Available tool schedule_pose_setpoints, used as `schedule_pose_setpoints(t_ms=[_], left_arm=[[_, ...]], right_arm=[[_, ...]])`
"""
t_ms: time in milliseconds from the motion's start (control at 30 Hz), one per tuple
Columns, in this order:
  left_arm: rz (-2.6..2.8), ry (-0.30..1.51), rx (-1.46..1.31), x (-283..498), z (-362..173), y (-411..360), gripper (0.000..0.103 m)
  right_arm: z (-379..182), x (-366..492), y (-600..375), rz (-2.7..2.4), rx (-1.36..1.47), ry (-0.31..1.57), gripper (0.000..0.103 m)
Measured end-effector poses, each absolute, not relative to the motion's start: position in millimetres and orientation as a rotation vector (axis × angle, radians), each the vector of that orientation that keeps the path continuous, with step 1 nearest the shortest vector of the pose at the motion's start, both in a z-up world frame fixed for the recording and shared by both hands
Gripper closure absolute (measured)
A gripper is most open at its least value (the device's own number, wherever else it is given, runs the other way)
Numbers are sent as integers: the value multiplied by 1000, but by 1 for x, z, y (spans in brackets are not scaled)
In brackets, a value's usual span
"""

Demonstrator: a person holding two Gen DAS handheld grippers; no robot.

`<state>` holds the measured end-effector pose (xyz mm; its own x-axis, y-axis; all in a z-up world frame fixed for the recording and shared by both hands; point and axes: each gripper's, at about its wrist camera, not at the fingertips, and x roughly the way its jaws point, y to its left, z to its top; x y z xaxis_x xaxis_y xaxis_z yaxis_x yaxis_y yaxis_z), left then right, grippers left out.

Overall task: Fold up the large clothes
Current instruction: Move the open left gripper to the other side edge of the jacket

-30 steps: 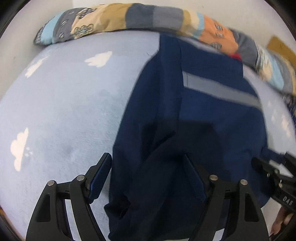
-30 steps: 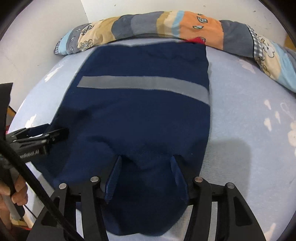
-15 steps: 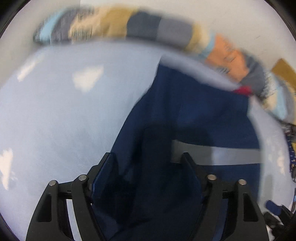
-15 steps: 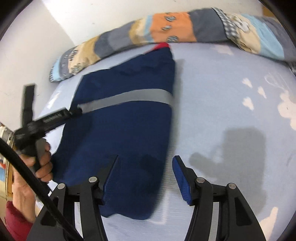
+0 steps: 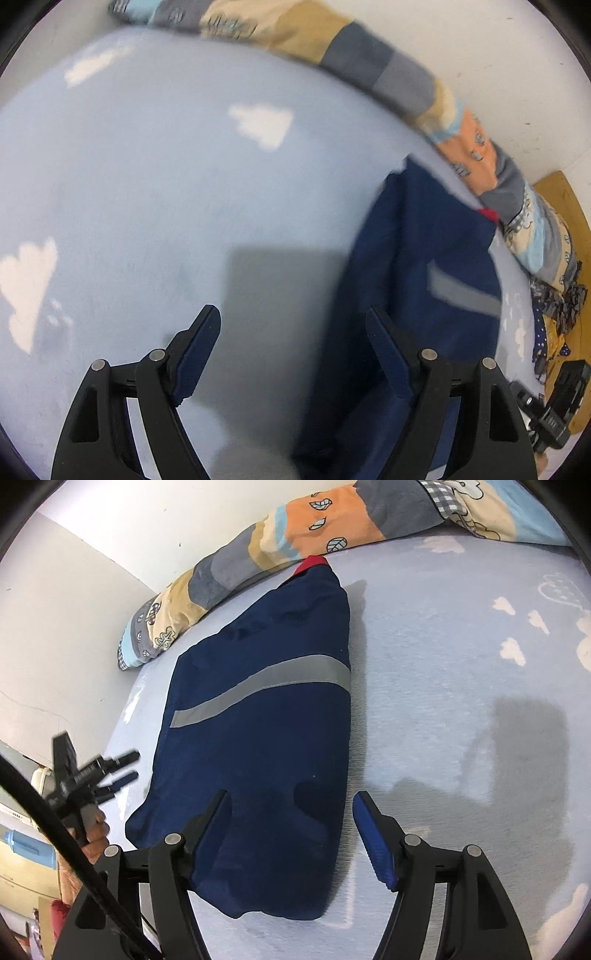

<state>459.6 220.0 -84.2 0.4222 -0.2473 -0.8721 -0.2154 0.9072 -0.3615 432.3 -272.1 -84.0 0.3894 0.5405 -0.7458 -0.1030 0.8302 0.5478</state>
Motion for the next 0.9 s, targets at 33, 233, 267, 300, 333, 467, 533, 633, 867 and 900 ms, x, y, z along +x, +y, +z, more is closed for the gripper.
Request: schedule_pose_setpoints(t_ms=[33, 233, 267, 300, 333, 467, 533, 633, 867, 900], left_arm=[[-45, 1172, -490, 460, -94, 223, 23], [-205, 1196, -603, 468, -114, 213, 23], [-221, 1195, -607, 468, -114, 207, 23], [-243, 1193, -616, 469, -113, 202, 23], [-269, 1193, -631, 471, -115, 198, 23], [-296, 1205, -617, 480, -119, 182, 23], [-307, 1206, -605, 482, -120, 175, 23], [-331, 1212, -613, 484, -121, 171, 23], [-374, 1221, -635, 490, -125, 158, 18], [-380, 1220, -640, 491, -126, 156, 18]], right_arm=[[-85, 433, -273, 430, 464, 1103, 29], [-96, 437, -282, 426, 512, 1128, 29], [-96, 438, -283, 425, 515, 1129, 29], [-97, 439, -284, 423, 520, 1131, 29], [-98, 440, -285, 422, 523, 1132, 29], [-101, 442, -288, 413, 533, 1135, 29], [-103, 443, -290, 413, 543, 1137, 29], [-107, 445, -291, 414, 543, 1141, 29], [-128, 459, -289, 426, 606, 1164, 26], [-131, 463, -288, 433, 622, 1156, 25]])
